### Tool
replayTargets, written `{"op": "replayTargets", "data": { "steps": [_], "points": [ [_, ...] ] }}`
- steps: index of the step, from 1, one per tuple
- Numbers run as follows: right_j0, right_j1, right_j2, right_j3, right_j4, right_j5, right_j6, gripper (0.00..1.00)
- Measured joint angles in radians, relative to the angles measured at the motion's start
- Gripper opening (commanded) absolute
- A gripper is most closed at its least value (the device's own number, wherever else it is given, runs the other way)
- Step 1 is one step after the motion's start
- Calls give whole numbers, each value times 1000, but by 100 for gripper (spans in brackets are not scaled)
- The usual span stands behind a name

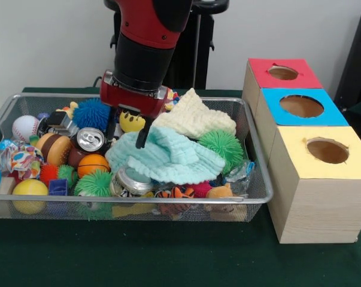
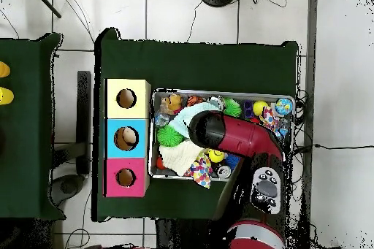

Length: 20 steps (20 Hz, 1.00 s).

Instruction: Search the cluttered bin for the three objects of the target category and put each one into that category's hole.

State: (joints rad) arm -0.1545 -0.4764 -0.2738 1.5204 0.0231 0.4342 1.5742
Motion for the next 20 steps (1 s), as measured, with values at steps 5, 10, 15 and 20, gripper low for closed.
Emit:
{"op": "replayTargets", "data": {
  "steps": [5, 10, 15, 20],
  "points": [
    [-1, -10, 0, 7, 74, 59, 6, 100],
    [-2, -15, 0, 15, 138, 136, 6, 100],
    [-2, -16, 0, 49, 185, 151, 6, 100],
    [-4, -13, 1, 94, 209, 148, 6, 100]
  ]
}}
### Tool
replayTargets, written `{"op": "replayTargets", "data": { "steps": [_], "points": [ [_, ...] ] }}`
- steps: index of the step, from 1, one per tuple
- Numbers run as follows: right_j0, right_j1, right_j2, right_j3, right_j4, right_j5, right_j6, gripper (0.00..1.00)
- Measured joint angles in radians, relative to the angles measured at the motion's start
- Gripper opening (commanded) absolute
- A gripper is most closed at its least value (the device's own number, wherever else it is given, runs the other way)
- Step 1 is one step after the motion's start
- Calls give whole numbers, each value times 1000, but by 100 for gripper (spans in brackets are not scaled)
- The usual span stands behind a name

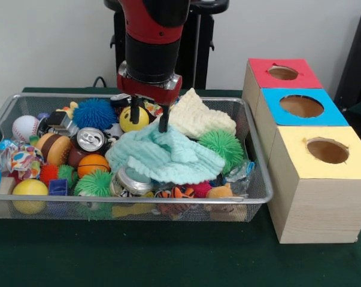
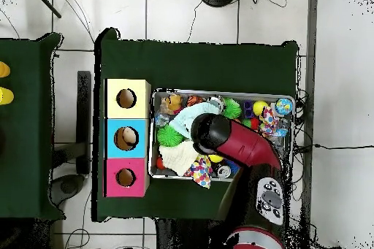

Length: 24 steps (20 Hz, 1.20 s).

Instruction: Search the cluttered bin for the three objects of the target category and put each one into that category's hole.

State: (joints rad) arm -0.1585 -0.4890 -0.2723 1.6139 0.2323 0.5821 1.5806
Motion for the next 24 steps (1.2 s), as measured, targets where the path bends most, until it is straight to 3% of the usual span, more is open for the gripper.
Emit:
{"op": "replayTargets", "data": {
  "steps": [4, 14, 15, 24],
  "points": [
    [-16, 9, 13, 46, 26, -42, 0, 100],
    [-96, 48, 92, 158, 34, -360, 0, 100],
    [-103, 39, 98, 175, 34, -403, 0, 0],
    [-79, 39, 91, 179, 37, -414, 0, 0]
  ]
}}
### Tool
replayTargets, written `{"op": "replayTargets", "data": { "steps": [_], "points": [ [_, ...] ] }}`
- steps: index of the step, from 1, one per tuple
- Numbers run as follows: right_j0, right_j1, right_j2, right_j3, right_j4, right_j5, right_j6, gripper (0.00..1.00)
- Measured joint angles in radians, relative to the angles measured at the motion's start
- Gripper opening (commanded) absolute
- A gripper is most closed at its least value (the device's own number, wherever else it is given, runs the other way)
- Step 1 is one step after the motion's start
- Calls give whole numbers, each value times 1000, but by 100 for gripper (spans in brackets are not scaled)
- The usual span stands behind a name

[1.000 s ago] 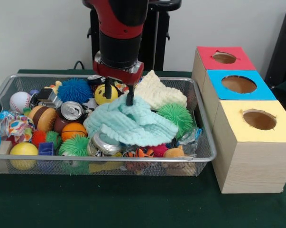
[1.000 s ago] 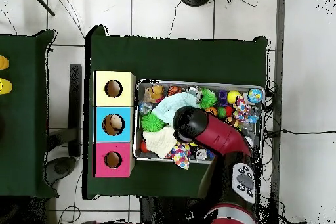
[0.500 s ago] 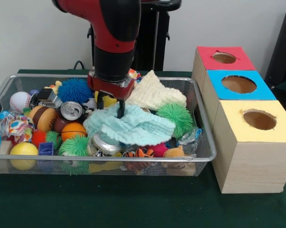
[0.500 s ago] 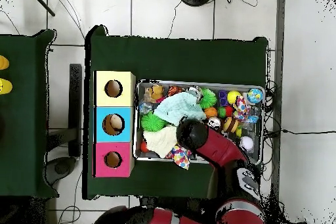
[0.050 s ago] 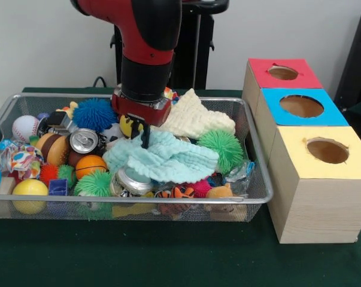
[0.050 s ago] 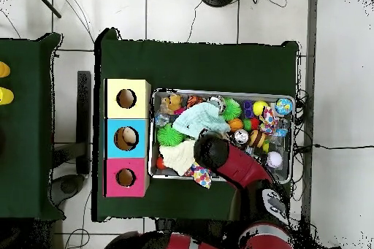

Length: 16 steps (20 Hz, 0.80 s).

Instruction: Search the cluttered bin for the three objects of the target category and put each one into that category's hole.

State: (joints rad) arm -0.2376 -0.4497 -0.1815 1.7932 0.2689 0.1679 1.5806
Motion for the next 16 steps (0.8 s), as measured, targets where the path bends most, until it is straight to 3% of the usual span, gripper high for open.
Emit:
{"op": "replayTargets", "data": {
  "steps": [8, 12, 16],
  "points": [
    [106, 0, -77, -4, 9, 24, 0, 0],
    [180, -34, -149, -17, 8, 122, 0, 0],
    [194, -77, -185, -31, 5, 195, 0, 0]
  ]
}}
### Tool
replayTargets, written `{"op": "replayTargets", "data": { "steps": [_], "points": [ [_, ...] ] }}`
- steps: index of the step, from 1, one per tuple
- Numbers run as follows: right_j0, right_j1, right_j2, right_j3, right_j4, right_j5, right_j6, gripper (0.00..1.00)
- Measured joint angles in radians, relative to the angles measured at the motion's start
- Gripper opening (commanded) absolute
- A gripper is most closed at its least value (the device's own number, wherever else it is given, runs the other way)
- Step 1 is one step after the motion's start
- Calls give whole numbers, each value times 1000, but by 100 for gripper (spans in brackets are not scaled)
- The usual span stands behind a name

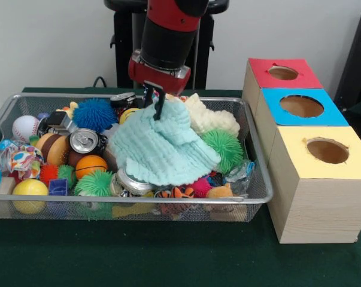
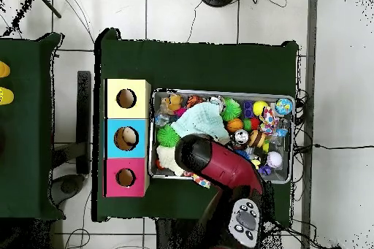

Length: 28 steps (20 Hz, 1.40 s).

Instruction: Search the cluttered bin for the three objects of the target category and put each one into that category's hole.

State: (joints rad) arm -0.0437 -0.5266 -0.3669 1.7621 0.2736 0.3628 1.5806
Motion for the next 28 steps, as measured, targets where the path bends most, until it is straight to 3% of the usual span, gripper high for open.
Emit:
{"op": "replayTargets", "data": {
  "steps": [7, 21, 28],
  "points": [
    [-56, -63, -17, -14, -73, 8, 0, 0],
    [-227, -77, -17, -45, -278, -57, 0, 0],
    [-235, -82, -16, -67, -316, -57, 0, 0]
  ]
}}
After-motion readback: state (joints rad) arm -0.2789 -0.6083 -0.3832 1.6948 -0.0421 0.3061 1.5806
